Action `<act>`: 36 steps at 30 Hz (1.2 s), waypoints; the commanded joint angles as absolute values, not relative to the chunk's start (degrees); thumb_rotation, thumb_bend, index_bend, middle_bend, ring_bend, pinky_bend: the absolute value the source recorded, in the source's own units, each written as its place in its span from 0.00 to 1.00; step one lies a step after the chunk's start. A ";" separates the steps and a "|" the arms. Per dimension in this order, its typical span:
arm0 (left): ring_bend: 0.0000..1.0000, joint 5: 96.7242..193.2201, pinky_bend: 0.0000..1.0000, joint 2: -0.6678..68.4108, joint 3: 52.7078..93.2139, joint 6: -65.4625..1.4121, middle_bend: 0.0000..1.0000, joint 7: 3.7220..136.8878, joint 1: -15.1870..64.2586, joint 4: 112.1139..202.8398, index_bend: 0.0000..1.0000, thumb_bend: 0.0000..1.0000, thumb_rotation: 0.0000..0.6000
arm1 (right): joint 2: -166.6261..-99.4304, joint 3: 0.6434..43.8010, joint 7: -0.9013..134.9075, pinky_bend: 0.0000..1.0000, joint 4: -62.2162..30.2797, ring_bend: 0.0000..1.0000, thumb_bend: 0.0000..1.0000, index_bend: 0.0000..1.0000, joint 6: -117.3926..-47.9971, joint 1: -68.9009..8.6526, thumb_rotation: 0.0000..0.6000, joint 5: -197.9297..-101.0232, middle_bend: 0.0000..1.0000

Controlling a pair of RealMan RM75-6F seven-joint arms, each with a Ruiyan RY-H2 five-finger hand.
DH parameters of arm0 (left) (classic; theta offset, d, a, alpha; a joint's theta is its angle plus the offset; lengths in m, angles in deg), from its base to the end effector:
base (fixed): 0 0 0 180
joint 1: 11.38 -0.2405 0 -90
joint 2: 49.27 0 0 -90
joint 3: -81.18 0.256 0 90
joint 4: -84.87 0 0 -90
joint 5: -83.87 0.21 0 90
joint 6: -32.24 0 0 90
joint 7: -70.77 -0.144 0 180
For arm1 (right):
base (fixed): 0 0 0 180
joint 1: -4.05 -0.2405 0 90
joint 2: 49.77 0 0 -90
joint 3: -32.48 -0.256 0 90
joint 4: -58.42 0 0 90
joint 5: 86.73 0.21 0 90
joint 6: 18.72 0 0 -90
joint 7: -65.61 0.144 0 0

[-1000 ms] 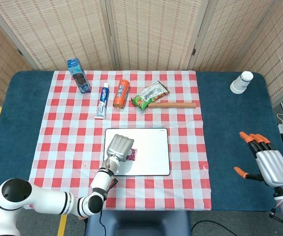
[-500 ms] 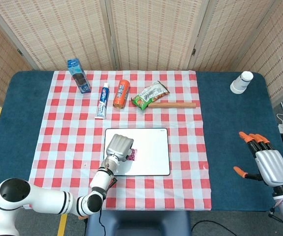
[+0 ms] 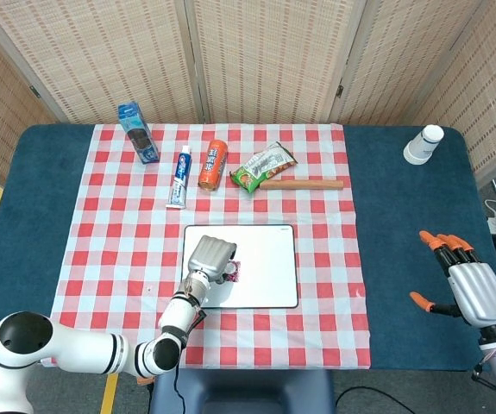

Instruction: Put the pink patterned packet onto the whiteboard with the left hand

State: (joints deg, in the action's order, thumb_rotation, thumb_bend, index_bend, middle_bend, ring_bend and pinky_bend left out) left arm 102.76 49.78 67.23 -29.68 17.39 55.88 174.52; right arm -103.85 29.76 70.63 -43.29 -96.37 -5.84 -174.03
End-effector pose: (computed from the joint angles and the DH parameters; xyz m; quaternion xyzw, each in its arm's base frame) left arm -0.0301 0.3479 -0.0747 -0.7842 -0.3743 -0.2452 0.4300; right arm -0.2774 -0.2023 0.1794 0.6301 -0.4150 0.3979 0.5219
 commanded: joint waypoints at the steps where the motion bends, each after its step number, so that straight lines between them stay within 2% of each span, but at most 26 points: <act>1: 1.00 105.35 1.00 50.06 66.69 -30.45 1.00 19.96 55.03 174.04 0.34 0.23 1.00 | -103.89 29.74 70.58 0.13 -43.27 0.11 0.15 0.02 -96.37 -5.84 0.85 -173.97 0.16; 5: 1.00 105.56 1.00 49.32 66.79 -29.77 1.00 20.89 54.52 174.38 0.23 0.21 1.00 | -103.93 29.69 70.58 0.13 -43.23 0.11 0.15 0.02 -96.28 -5.93 0.85 -173.91 0.16; 8: 1.00 107.89 1.00 49.44 67.12 -31.24 1.00 21.81 53.99 173.63 0.22 0.20 1.00 | -103.91 29.77 70.51 0.13 -43.26 0.11 0.15 0.02 -96.29 -5.93 0.85 -174.10 0.16; 11: 1.00 109.10 1.00 48.49 67.55 -32.17 1.00 21.88 53.35 173.80 0.24 0.21 1.00 | -103.91 29.77 70.62 0.13 -43.15 0.11 0.15 0.02 -96.47 -5.87 0.85 -174.22 0.16; 16: 1.00 111.33 1.00 44.47 67.76 -35.40 1.00 23.23 50.84 175.69 0.30 0.29 1.00 | -103.91 29.74 71.02 0.13 -42.94 0.11 0.15 0.02 -96.74 -5.78 0.85 -174.33 0.16; 19: 0.99 116.74 1.00 41.74 69.35 -39.64 0.94 26.21 47.44 176.16 0.41 0.33 1.00 | -103.91 29.87 70.96 0.13 -43.04 0.11 0.15 0.02 -96.78 -5.79 0.85 -174.67 0.16; 20: 0.95 119.10 1.00 40.55 70.44 -41.44 0.88 27.59 45.69 176.42 0.46 0.35 1.00 | -103.93 29.95 70.84 0.13 -43.13 0.11 0.15 0.02 -96.83 -5.76 0.85 -174.86 0.16; 22: 0.85 122.18 0.98 38.81 71.95 -43.95 0.77 30.46 42.64 177.02 0.50 0.35 1.00 | -103.98 30.08 70.57 0.13 -43.31 0.11 0.15 0.02 -96.93 -5.71 0.85 -175.12 0.16; 24: 0.72 126.01 0.91 36.95 73.66 -46.56 0.65 35.15 38.70 177.75 0.46 0.31 1.00 | -104.08 30.22 70.15 0.13 -43.55 0.11 0.15 0.02 -97.08 -5.65 0.85 -175.48 0.16; 26: 0.65 131.53 0.86 35.53 75.61 -49.41 0.58 41.56 34.50 177.73 0.43 0.29 1.00 | -104.18 30.40 69.65 0.13 -43.83 0.11 0.15 0.02 -97.25 -5.59 0.85 -175.93 0.16; 31: 0.55 146.49 0.81 35.00 79.09 -59.48 0.48 60.17 24.30 173.51 0.41 0.27 1.00 | -104.47 30.95 68.37 0.13 -44.41 0.11 0.15 0.02 -97.45 -5.53 0.85 -177.25 0.16; 36: 0.41 151.56 0.66 35.10 80.18 -64.29 0.38 68.36 17.79 170.32 0.31 0.28 1.00 | -105.04 30.93 66.94 0.13 -44.56 0.11 0.15 0.02 -96.44 -5.94 0.85 -176.58 0.16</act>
